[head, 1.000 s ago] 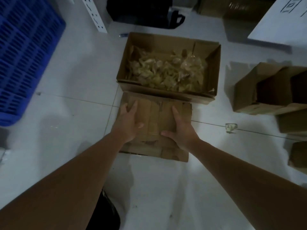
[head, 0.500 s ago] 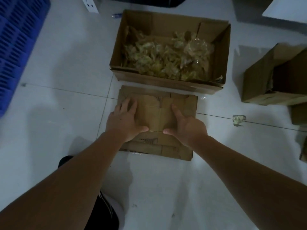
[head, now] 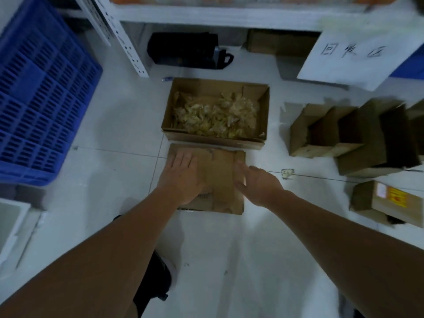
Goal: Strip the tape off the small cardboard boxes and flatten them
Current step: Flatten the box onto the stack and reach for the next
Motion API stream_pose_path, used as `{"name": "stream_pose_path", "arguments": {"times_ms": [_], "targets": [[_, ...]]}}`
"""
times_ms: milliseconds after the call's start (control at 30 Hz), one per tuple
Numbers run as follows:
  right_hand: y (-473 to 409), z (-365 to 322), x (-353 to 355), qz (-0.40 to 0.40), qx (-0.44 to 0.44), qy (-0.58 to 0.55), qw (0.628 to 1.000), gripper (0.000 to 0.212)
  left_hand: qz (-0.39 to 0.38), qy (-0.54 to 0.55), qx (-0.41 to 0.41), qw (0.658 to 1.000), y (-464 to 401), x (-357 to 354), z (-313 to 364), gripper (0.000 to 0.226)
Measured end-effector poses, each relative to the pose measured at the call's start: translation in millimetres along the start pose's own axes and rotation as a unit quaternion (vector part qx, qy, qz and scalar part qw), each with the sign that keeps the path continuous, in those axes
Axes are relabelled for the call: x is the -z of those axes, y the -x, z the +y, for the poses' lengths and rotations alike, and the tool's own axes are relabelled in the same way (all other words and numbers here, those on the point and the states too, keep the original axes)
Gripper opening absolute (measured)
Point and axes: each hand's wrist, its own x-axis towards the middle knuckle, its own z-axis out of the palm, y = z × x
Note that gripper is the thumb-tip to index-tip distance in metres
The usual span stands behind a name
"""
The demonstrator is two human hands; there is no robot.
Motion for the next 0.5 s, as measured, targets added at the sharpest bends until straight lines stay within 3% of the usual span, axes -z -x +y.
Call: {"name": "stream_pose_path", "arguments": {"times_ms": [167, 500], "targets": [[90, 48, 65, 0.014, -0.009, 0.034, 0.999, 0.077, 0.029, -0.011, -0.104, 0.994, 50, 65, 63, 0.082], [228, 188, 124, 0.038, -0.129, 0.030, 0.990, 0.075, 0.084, -0.023, -0.278, 0.957, 65, 146, 265, 0.076]]}}
